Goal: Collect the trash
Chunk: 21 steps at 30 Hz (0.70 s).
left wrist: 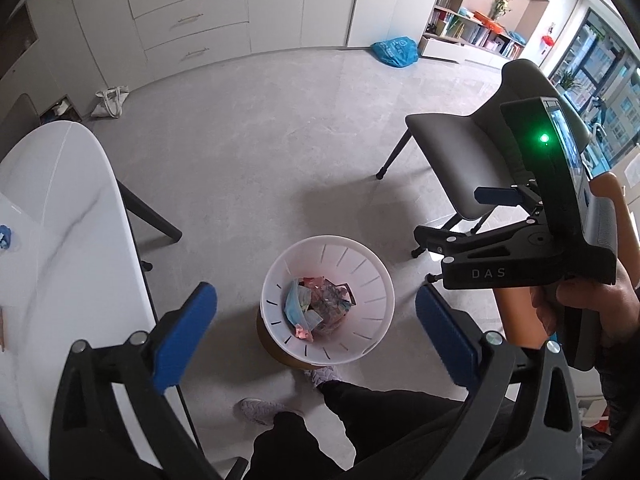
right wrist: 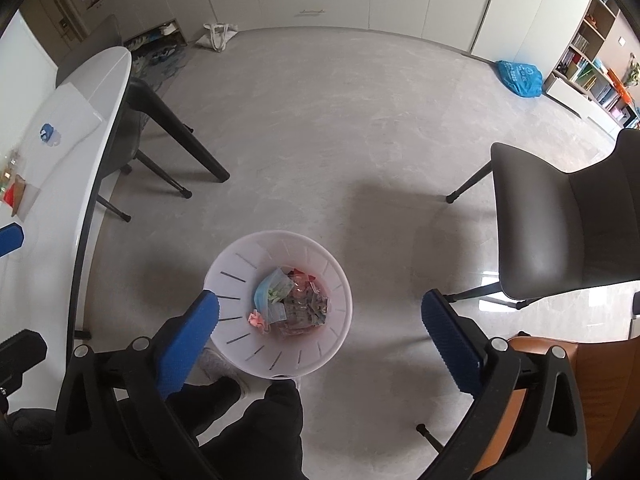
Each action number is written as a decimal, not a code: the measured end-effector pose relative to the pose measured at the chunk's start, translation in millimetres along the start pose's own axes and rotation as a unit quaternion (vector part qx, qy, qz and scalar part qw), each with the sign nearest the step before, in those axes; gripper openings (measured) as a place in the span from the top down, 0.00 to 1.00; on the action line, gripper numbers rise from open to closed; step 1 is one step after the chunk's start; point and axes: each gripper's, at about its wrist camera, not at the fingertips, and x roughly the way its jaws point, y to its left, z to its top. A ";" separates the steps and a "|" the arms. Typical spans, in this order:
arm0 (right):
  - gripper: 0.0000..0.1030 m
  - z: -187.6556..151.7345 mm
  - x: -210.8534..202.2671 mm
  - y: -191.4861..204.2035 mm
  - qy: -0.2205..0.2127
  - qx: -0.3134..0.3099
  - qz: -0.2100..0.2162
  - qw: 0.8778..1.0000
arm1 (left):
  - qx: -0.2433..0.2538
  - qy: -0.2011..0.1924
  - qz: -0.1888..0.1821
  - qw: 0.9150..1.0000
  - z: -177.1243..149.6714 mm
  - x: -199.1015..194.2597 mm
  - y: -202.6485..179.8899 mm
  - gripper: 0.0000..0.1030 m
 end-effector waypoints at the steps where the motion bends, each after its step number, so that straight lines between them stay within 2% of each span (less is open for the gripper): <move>1: 0.03 0.9 0.5 1.1 0.000 -0.002 0.000 1.000 | -0.001 -0.001 0.001 1.000 -1.9 -1.8 1.2 0.07; 8: 0.03 8.9 2.2 17.4 0.000 -0.019 0.007 1.000 | -0.019 -0.004 0.008 1.000 -7.8 -8.2 15.4 0.07; 14: 0.03 22.9 2.5 58.3 -0.005 -0.058 0.030 0.998 | -0.050 -0.016 0.034 0.998 -19.7 -22.4 42.3 0.07; 18: 0.03 40.0 1.2 105.3 -0.013 -0.110 0.050 0.993 | -0.097 -0.032 0.070 0.992 -36.7 -42.1 77.1 0.07; 21: 0.03 53.2 0.5 144.2 -0.021 -0.146 0.072 0.986 | -0.151 -0.047 0.099 0.982 -53.2 -61.2 113.7 0.07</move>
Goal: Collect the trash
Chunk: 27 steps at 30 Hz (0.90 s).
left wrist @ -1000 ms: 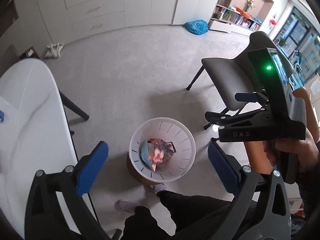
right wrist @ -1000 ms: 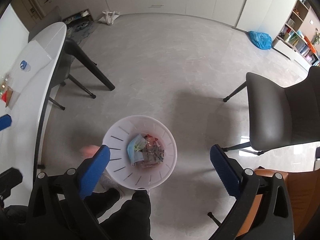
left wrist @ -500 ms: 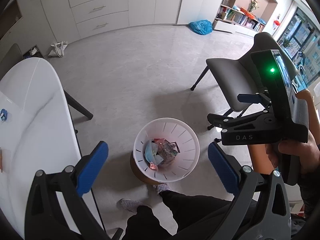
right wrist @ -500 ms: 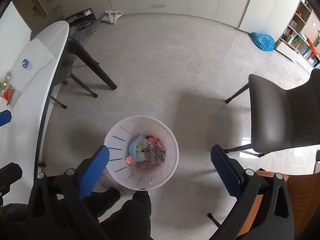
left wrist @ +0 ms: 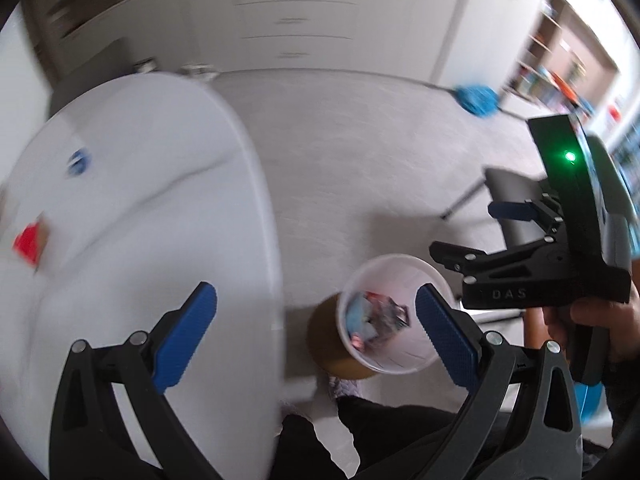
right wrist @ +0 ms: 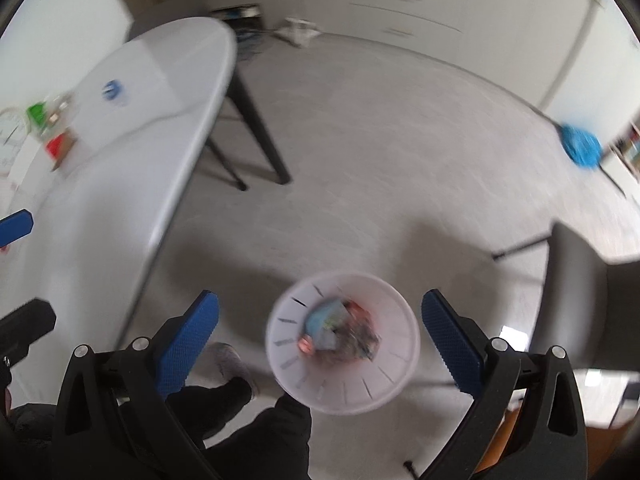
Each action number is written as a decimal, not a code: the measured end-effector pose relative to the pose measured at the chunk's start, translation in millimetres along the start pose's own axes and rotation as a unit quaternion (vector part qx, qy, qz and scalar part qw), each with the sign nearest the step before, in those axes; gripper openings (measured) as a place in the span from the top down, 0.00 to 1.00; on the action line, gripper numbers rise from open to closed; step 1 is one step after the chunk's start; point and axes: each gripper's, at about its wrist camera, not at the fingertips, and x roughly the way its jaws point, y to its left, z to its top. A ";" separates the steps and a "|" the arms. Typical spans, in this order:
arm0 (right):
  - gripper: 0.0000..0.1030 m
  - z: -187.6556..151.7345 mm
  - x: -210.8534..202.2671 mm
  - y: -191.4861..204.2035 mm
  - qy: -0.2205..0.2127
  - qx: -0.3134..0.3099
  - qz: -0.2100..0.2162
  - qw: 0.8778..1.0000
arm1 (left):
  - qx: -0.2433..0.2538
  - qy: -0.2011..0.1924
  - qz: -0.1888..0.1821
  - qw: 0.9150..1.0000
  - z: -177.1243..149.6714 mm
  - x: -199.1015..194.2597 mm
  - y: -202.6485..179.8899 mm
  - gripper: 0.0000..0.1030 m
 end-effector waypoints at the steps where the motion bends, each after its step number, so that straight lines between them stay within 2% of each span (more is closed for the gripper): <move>1: 0.03 8.0 1.8 11.4 -0.003 -0.012 0.008 1.000 | -0.012 -0.003 0.008 1.000 -0.2 -2.8 10.3 0.07; 6: 0.03 46.6 14.6 80.8 -0.013 -0.071 0.049 0.996 | -0.095 -0.021 0.063 0.993 -12.6 -19.6 81.8 0.07; 10: 0.03 72.1 27.9 132.4 -0.010 -0.100 0.079 0.992 | -0.159 -0.022 0.116 0.980 -30.3 -28.9 150.7 0.07; 12: 0.03 84.4 35.8 160.2 -0.009 -0.115 0.092 0.989 | -0.175 -0.018 0.139 0.975 -38.2 -29.5 178.1 0.07; 15: 0.03 101.8 48.2 200.0 -0.004 -0.133 0.107 0.985 | -0.176 -0.007 0.185 0.967 -47.0 -26.7 228.8 0.07; 20: 0.03 125.9 72.0 250.8 0.011 -0.153 0.115 0.982 | -0.153 0.006 0.232 0.961 -43.8 -10.2 294.8 0.07; 27: 0.02 158.2 109.8 287.4 0.032 -0.163 0.107 0.980 | -0.124 0.007 0.251 0.960 -22.1 29.3 359.1 0.07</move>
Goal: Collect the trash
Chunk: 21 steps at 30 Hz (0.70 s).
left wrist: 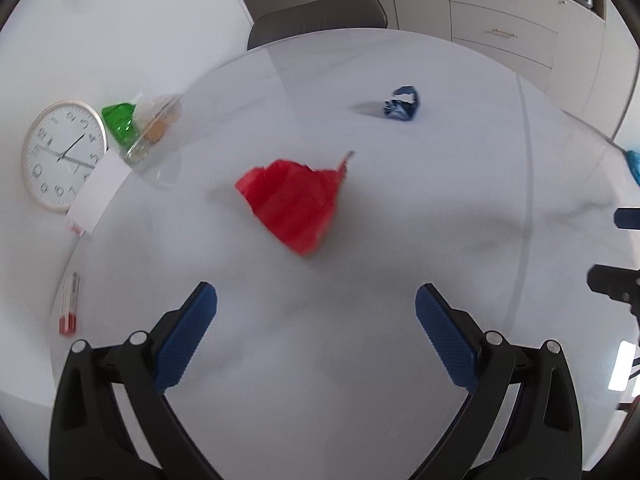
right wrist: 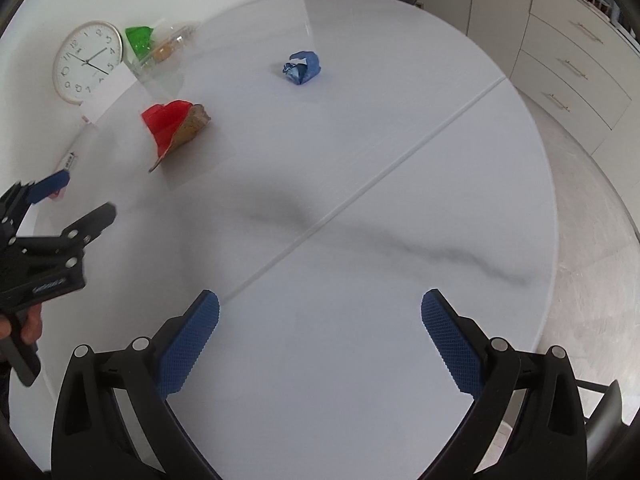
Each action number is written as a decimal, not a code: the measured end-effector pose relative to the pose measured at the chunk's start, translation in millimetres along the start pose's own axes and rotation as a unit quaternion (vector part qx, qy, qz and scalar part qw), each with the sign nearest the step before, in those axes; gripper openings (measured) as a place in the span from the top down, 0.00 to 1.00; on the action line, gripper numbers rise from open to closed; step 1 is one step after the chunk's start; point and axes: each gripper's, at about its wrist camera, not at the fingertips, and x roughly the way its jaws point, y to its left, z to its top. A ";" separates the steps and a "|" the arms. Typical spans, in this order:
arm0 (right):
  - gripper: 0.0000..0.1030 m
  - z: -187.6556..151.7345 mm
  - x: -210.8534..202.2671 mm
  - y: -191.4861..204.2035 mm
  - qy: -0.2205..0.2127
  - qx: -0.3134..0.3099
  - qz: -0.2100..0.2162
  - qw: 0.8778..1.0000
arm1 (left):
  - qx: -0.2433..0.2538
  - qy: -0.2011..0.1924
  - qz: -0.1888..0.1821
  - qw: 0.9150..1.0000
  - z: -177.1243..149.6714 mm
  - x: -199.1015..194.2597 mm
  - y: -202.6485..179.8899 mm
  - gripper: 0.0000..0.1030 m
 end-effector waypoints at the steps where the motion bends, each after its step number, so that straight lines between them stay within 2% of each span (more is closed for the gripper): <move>1: 0.02 6.2 4.8 1.2 0.002 -0.001 -0.001 1.000 | 0.005 -0.003 -0.001 1.000 6.2 7.4 -0.8 0.07; 7: 0.02 45.7 30.3 8.3 0.002 -0.014 -0.003 1.000 | 0.015 0.001 -0.010 1.000 40.9 60.0 -4.7 0.09; 10: 0.02 65.8 39.1 10.0 -0.005 -0.024 -0.004 1.000 | 0.011 0.015 -0.021 1.000 49.9 81.6 -4.9 0.24; 12: 0.02 80.8 44.8 10.7 -0.011 -0.029 -0.007 0.999 | 0.005 0.034 -0.026 0.999 55.9 96.8 -4.8 0.43; 13: 0.02 86.9 47.0 10.8 -0.014 -0.031 -0.007 0.999 | 0.002 0.039 -0.028 0.999 57.2 101.1 -4.6 0.48; 15: 0.02 101.6 52.5 10.5 -0.020 -0.034 -0.006 0.999 | -0.019 0.052 -0.039 0.998 59.6 111.0 -1.2 0.70; 17: 0.02 116.3 58.2 10.9 -0.027 -0.042 -0.007 0.999 | -0.043 0.062 -0.052 0.996 60.4 116.3 3.9 0.81; 21: 0.03 150.1 74.4 16.0 -0.040 -0.070 -0.009 0.997 | -0.074 0.060 -0.062 0.994 60.3 115.8 12.1 0.84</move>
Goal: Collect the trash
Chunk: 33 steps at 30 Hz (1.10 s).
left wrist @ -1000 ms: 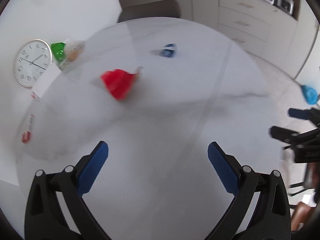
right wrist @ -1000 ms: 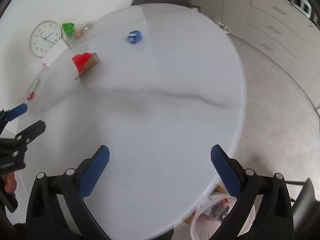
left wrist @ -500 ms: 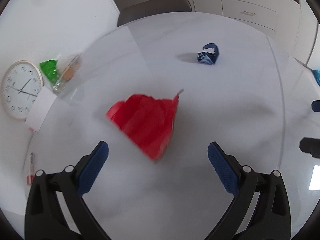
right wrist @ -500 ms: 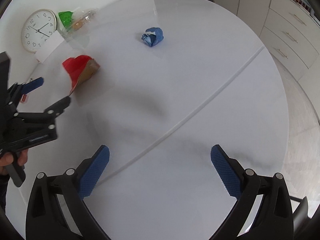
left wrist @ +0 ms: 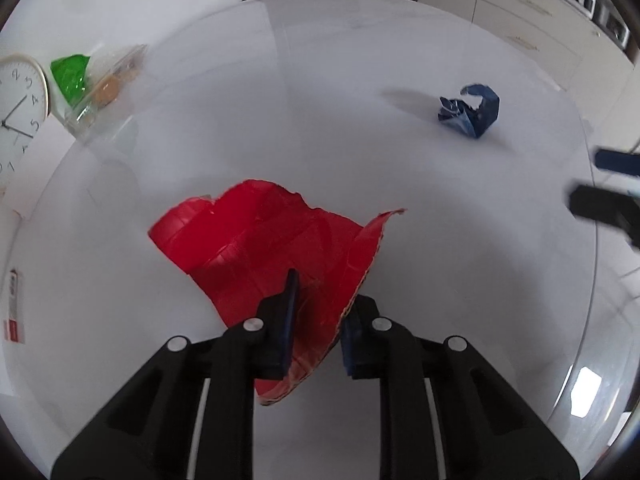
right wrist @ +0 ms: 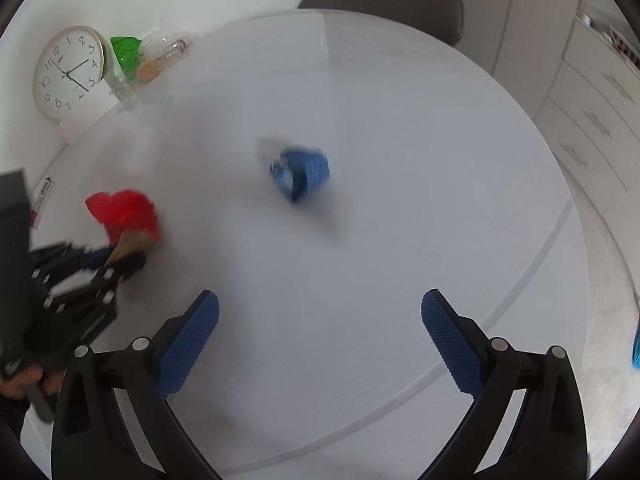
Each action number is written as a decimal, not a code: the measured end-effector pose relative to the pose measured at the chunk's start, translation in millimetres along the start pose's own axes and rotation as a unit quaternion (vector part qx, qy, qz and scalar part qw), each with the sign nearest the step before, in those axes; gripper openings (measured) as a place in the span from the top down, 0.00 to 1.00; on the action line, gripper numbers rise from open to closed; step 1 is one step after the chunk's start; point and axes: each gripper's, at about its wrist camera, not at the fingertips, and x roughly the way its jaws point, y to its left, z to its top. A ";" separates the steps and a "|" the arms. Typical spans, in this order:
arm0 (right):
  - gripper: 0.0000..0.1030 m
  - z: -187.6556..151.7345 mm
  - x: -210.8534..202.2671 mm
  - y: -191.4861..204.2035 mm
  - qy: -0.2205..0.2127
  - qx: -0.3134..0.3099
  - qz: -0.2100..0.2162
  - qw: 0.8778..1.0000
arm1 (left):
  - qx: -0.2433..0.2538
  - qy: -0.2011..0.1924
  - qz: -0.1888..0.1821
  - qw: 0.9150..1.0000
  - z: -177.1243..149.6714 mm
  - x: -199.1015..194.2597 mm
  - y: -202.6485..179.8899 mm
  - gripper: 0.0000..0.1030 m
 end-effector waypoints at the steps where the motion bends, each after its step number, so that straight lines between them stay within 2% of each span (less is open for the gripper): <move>1: 0.03 7.5 5.5 1.0 0.000 -0.008 -0.003 1.000 | -0.002 -0.002 0.000 1.000 -0.2 -1.8 0.9 0.84; 5: 0.05 37.9 32.5 7.2 -0.003 -0.048 -0.012 0.999 | -0.019 -0.002 -0.007 1.000 -6.0 -7.5 7.0 0.85; 8: 0.13 51.5 51.3 10.3 0.004 -0.066 -0.016 0.998 | -0.039 -0.001 -0.012 0.999 -11.0 -7.2 12.6 0.85; 11: 0.25 60.2 64.0 13.1 0.011 -0.072 -0.016 0.997 | -0.042 -0.001 -0.009 0.999 -17.0 -10.0 14.4 0.85; 14: 0.43 64.1 70.6 14.2 0.013 -0.081 -0.005 0.997 | -0.049 -0.002 -0.013 0.999 -19.1 -11.2 18.5 0.85; 16: 0.64 65.1 69.3 15.0 0.011 -0.081 -0.006 0.997 | -0.052 -0.004 -0.015 0.999 -17.8 -10.6 23.2 0.85; 18: 0.68 66.0 68.4 15.8 0.015 -0.077 0.004 0.997 | -0.057 -0.006 -0.018 0.998 -18.7 -11.9 24.5 0.85; 21: 0.68 63.3 63.3 18.9 0.015 -0.082 0.004 0.996 | -0.062 -0.007 -0.024 0.998 -12.3 -7.0 38.4 0.86; 26: 0.68 44.1 36.7 24.8 0.009 -0.068 0.016 0.998 | -0.071 -0.007 -0.034 0.997 -25.4 -21.1 42.4 0.88; 33: 0.68 -37.5 -18.4 35.1 0.024 -0.034 0.055 0.998 | -0.087 0.005 -0.047 0.995 -75.0 -62.1 34.7 0.90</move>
